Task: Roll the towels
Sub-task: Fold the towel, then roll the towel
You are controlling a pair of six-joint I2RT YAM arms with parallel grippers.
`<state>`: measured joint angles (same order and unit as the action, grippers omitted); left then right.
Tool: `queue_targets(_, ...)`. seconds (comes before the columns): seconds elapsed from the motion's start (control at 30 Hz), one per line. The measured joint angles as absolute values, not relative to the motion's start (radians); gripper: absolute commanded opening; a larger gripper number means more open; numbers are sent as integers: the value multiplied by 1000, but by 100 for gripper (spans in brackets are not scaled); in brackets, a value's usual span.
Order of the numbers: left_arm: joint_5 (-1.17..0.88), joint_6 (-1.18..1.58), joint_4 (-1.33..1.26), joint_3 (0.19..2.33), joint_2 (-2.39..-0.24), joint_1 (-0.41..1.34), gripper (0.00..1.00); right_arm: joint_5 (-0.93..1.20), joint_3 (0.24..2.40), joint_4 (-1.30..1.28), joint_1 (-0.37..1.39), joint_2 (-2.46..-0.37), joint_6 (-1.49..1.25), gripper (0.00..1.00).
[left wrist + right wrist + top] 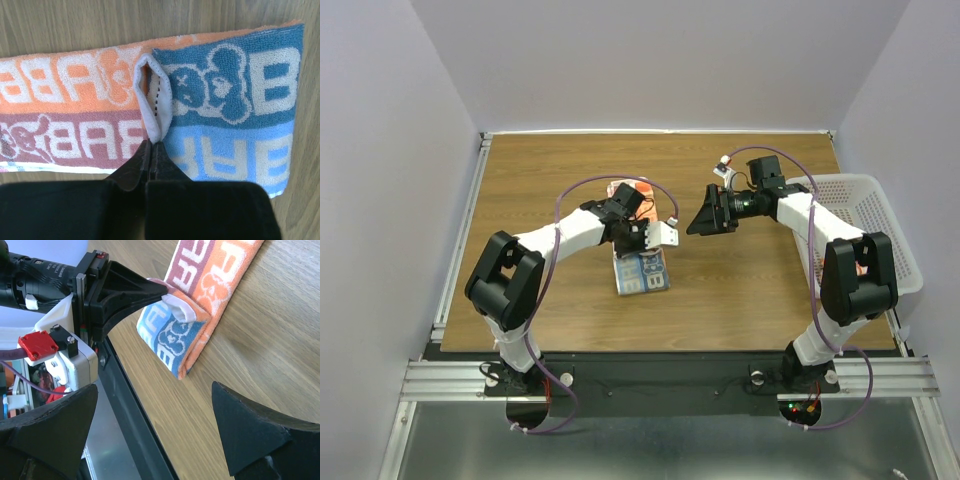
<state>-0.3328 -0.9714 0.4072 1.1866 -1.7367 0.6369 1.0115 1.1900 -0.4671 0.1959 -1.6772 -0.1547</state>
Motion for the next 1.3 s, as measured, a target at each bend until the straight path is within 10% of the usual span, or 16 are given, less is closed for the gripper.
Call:
queue_targets(0.43, -330, -987, 381, 1187, -1743, 626, 11, 1019, 1190, -467, 196, -1678, -154, 100)
queue_targets(0.87, -345, -934, 432, 1312, -1775, 577, 68, 1013, 1188, -467, 194, -1680, -139, 99)
queue_targets(1.1, -421, -793, 431, 1425, -1545, 457, 73, 984, 1205, -473, 215, -1684, -111, 74)
queue_targets(1.3, -460, -740, 352, 1086, -1118, 450, 81, 975, 1348, -464, 356, -1795, -93, 61)
